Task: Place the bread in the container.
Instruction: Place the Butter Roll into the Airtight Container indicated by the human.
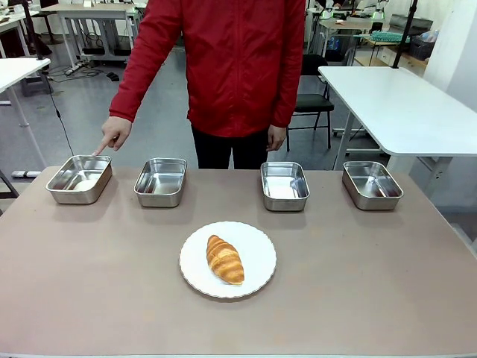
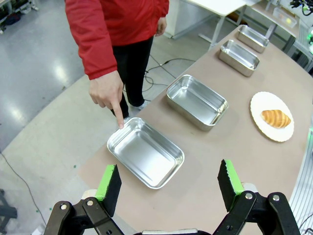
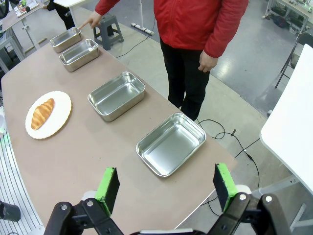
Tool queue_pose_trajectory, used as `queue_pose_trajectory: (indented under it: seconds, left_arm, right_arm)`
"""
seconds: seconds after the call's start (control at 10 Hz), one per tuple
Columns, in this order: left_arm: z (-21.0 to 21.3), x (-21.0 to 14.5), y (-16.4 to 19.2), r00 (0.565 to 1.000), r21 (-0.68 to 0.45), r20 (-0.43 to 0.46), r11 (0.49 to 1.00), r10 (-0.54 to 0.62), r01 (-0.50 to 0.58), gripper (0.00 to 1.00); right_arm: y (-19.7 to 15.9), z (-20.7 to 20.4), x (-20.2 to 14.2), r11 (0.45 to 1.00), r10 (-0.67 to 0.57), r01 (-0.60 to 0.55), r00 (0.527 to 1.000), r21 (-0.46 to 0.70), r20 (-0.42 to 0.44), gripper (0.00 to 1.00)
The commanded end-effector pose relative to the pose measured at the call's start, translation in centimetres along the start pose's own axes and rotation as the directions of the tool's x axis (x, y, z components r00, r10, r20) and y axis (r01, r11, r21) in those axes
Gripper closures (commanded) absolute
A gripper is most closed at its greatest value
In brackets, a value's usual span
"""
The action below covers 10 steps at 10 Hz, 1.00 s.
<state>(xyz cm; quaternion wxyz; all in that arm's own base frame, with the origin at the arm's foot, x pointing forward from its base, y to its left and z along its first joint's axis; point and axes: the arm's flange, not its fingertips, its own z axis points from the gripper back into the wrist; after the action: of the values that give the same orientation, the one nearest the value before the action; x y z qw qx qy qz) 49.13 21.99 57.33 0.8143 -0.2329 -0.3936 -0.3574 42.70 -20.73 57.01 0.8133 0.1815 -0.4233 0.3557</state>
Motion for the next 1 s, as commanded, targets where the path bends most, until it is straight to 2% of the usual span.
queue_pose_trajectory:
  seconds: [0.0,0.3,0.4,0.6,0.8,0.9]
  left_arm:
    - [0.1,0.1,-0.1,1.0,-0.007,0.003,1.0,-0.013,0.013,0.0]
    - [0.0,0.0,0.0,1.0,0.0,0.0,1.0,0.0,0.0,0.0]
    - [0.3,2.0,-0.7,1.0,-0.003,-0.003,1.0,0.008,-0.008,0.0]
    - [-1.4,5.0,-2.6,0.994,0.03,-0.057,0.995,0.094,-0.093,0.0]
    - [-3.3,7.2,-4.4,0.993,0.082,-0.082,0.993,0.088,-0.081,0.0]
    - [-3.7,7.6,-4.1,0.992,0.089,-0.086,0.992,0.098,-0.09,0.0]
  right_arm:
    - [0.0,0.0,0.1,1.0,0.004,-0.004,1.0,0.004,0.005,0.0]
    - [0.0,0.0,0.1,1.0,0.004,-0.004,1.0,0.004,0.005,0.0]
    - [0.0,0.0,0.1,1.0,0.004,-0.004,1.0,0.004,0.005,0.0]
    - [0.0,0.0,0.1,1.0,0.004,-0.004,1.0,0.004,0.005,0.0]
    - [0.0,0.0,0.1,1.0,0.004,-0.004,1.0,0.004,0.005,0.0]
    - [0.0,0.0,0.1,1.0,0.004,-0.004,1.0,0.004,0.005,0.0]
